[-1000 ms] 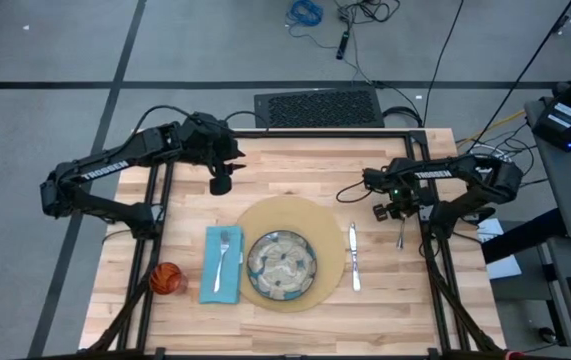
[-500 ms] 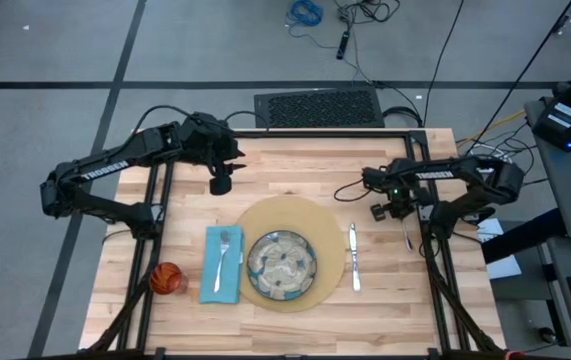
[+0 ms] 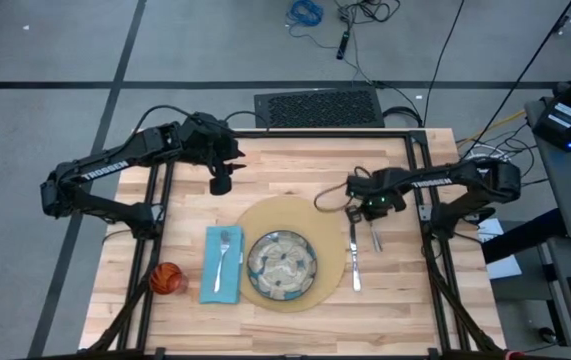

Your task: Set table place

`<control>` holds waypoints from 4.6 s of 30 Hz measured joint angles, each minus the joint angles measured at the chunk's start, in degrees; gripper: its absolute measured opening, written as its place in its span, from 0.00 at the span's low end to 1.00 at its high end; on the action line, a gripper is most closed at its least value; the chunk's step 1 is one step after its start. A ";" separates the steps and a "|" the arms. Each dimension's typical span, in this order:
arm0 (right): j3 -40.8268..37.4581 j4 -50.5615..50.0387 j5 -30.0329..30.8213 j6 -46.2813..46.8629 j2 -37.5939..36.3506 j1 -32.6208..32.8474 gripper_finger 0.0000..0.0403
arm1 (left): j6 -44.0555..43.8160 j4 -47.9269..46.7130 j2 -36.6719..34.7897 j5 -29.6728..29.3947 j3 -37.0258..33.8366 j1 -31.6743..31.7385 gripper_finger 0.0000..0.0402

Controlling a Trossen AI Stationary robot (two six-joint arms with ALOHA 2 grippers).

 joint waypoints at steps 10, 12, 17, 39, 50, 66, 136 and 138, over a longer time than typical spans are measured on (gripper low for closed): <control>0.07 -2.76 -2.60 29.67 -0.04 22.11 0.00 | 0.37 0.01 -0.01 0.00 0.00 0.00 0.31; 0.07 -1.87 -2.26 34.20 -0.04 25.21 0.00 | 0.82 0.16 0.00 0.00 0.00 0.00 0.31; 0.09 -2.42 0.28 39.25 -0.07 27.62 0.00 | 1.36 0.91 0.00 0.00 0.00 -0.02 0.31; 0.11 -1.55 0.31 42.37 -0.11 29.53 0.00 | 1.31 0.58 -0.02 0.00 0.00 -0.02 0.31; 0.11 -1.53 0.39 41.79 -0.13 30.03 0.05 | 1.31 0.58 -0.01 0.00 0.00 -0.02 0.31; 0.33 -1.76 -1.19 38.56 -1.46 29.29 0.25 | 1.33 0.62 -0.02 0.00 0.00 -0.02 0.31; 35.39 35.70 -3.99 -41.35 13.25 13.80 0.24 | -90.26 -38.26 -3.72 10.32 -12.90 -62.01 0.31; 35.39 35.51 -4.13 -41.37 13.25 13.83 0.24 | -90.26 -38.42 -2.13 10.14 -12.92 -62.56 0.31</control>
